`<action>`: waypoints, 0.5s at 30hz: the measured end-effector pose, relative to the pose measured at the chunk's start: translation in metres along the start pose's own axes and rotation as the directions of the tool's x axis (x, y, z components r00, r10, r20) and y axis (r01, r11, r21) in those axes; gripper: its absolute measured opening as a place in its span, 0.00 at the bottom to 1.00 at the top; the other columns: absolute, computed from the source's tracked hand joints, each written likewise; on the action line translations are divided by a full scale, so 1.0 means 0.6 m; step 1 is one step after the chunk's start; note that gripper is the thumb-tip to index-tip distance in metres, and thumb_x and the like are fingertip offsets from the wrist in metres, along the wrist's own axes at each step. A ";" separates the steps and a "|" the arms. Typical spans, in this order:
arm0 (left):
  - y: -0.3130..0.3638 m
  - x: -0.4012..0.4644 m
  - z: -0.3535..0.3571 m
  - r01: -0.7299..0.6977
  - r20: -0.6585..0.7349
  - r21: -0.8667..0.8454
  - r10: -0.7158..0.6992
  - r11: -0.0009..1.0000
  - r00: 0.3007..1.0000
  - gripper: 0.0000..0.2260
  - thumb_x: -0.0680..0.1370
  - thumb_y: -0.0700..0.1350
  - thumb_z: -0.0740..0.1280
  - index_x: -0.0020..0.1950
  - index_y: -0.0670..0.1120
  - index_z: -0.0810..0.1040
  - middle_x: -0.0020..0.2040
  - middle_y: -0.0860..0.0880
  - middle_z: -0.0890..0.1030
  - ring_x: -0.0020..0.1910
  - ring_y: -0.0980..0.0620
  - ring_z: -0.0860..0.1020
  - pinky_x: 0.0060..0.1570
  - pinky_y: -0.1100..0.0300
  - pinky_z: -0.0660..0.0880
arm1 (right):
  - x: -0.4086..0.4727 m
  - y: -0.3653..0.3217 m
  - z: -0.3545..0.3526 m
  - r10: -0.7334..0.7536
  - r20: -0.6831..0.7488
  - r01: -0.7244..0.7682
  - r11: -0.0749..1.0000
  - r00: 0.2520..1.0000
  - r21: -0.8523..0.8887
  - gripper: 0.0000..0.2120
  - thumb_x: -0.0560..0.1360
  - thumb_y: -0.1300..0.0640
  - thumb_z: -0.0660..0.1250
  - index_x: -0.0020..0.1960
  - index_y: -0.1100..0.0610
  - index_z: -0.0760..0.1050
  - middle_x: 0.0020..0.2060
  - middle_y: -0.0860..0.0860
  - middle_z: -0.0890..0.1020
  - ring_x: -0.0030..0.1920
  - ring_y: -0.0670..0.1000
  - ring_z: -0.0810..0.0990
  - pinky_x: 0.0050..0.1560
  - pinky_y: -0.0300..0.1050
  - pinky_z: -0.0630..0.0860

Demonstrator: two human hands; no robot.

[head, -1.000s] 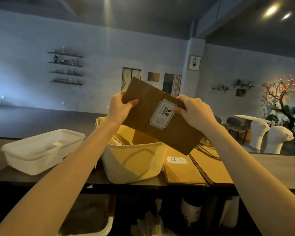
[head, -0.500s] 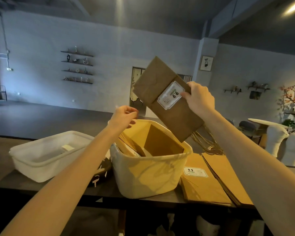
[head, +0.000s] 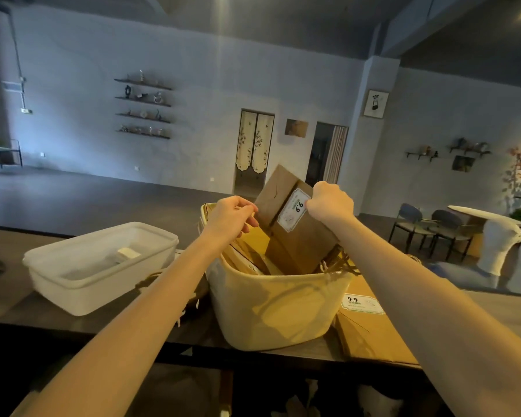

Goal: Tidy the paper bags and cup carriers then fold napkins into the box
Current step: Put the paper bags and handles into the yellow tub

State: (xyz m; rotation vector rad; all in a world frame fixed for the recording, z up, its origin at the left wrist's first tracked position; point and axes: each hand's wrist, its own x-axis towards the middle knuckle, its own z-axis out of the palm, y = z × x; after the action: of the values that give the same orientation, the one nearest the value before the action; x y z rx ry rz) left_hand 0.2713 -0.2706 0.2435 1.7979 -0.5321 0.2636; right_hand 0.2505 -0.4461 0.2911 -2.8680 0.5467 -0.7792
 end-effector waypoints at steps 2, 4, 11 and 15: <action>-0.005 -0.002 0.001 -0.014 -0.009 0.019 0.014 1.000 1.000 0.06 0.81 0.44 0.59 0.51 0.45 0.75 0.36 0.52 0.77 0.32 0.56 0.74 0.33 0.69 0.72 | -0.001 -0.008 0.004 -0.023 0.136 0.031 0.998 0.991 -0.054 0.07 0.78 0.63 0.60 0.41 0.60 0.68 0.36 0.54 0.73 0.36 0.52 0.72 0.37 0.44 0.68; -0.010 -0.006 0.003 -0.021 -0.015 0.044 0.021 0.999 1.000 0.06 0.81 0.44 0.59 0.50 0.46 0.75 0.36 0.52 0.77 0.32 0.55 0.74 0.33 0.70 0.71 | -0.002 -0.014 0.003 -0.031 0.329 0.066 0.993 0.944 -0.097 0.06 0.78 0.63 0.59 0.43 0.62 0.70 0.41 0.55 0.73 0.38 0.50 0.72 0.40 0.42 0.69; -0.015 -0.004 0.002 -0.036 -0.034 0.048 0.038 0.998 0.999 0.06 0.81 0.44 0.59 0.49 0.46 0.75 0.37 0.52 0.77 0.32 0.55 0.74 0.33 0.70 0.70 | 0.013 -0.022 -0.009 -0.140 0.421 0.206 0.972 0.896 -0.114 0.07 0.78 0.64 0.58 0.55 0.61 0.72 0.45 0.56 0.74 0.41 0.49 0.73 0.37 0.37 0.68; -0.017 -0.004 0.003 -0.048 -0.033 0.042 0.050 0.998 0.998 0.06 0.81 0.43 0.59 0.48 0.47 0.75 0.36 0.52 0.77 0.31 0.56 0.73 0.32 0.70 0.70 | 0.016 -0.016 0.007 -0.176 0.242 0.185 0.983 0.954 -0.016 0.08 0.79 0.65 0.58 0.57 0.63 0.71 0.37 0.53 0.71 0.34 0.47 0.69 0.30 0.36 0.63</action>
State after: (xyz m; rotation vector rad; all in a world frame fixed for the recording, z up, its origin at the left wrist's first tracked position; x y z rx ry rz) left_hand 0.2741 -0.2695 0.2333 1.8190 -0.5507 0.3406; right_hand 0.2633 -0.4405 0.2936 -3.0194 0.2744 -0.4360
